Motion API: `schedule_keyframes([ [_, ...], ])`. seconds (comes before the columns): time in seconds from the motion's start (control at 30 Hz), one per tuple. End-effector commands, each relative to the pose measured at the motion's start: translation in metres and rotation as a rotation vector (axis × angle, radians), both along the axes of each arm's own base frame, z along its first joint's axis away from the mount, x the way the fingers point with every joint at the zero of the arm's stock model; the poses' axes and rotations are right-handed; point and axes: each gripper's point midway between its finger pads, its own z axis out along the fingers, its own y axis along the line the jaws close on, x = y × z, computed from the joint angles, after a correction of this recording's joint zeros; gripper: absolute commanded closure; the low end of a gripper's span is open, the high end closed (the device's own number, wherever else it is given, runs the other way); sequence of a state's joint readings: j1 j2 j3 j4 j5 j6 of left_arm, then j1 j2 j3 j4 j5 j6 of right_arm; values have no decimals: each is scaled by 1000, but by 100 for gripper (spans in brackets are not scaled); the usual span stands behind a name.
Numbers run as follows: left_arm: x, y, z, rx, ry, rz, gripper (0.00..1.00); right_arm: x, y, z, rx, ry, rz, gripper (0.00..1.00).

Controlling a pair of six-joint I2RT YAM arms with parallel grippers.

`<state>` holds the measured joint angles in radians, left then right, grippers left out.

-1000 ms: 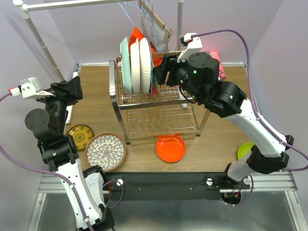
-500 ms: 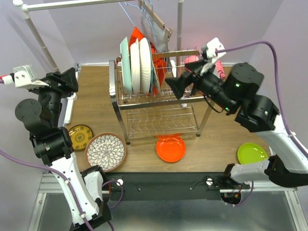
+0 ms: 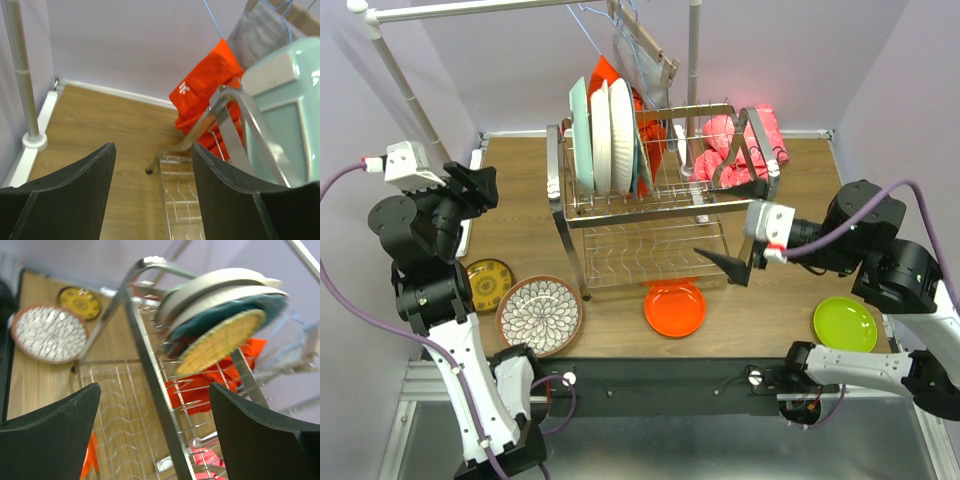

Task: Load the plates into the dish rack
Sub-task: Grab a plate with the left arm

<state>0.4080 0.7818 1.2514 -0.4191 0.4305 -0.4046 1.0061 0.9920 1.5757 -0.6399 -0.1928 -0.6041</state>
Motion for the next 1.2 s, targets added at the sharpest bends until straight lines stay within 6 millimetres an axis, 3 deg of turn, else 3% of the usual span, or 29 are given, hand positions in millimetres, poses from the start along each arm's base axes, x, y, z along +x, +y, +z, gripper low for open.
schedule_keyframes([
  [0.0, -5, -9, -38, -1, 113, -33, 29, -41, 0, -61, -248, -91, 283, 3],
  [0.1, -8, -7, -51, -7, 152, -14, 29, -60, -8, -85, -326, -138, 400, 4],
  [0.27, -12, -3, -83, -25, 242, 19, 29, -73, -21, -149, -512, -156, 539, 4],
  [0.33, -16, -2, -97, -42, 279, 37, 29, -69, -22, -168, -570, -156, 547, 4],
  [0.37, -17, 3, -112, -55, 316, 68, 29, -68, -24, -184, -606, -129, 548, 4],
  [0.5, -23, 19, -160, -108, 445, 180, 29, -51, -21, -218, -691, -56, 488, 4],
  [0.67, -17, 42, -215, -171, 572, 313, 29, -32, -15, -241, -731, 35, 379, 4],
  [0.73, -10, 51, -226, -181, 603, 357, 29, -29, -15, -256, -766, 90, 361, 2],
  [0.9, 2, 81, -240, -220, 648, 526, 29, -28, -16, -271, -780, 160, 320, 0],
  [0.97, 7, 88, -254, -235, 712, 563, 29, -26, -15, -277, -775, 172, 307, 0],
  [1.03, 6, 95, -279, -224, 827, 613, 29, -25, -15, -280, -768, 200, 282, 0],
  [1.17, 0, 108, -308, -183, 941, 729, 29, -26, -15, -289, -781, 262, 258, 0],
])
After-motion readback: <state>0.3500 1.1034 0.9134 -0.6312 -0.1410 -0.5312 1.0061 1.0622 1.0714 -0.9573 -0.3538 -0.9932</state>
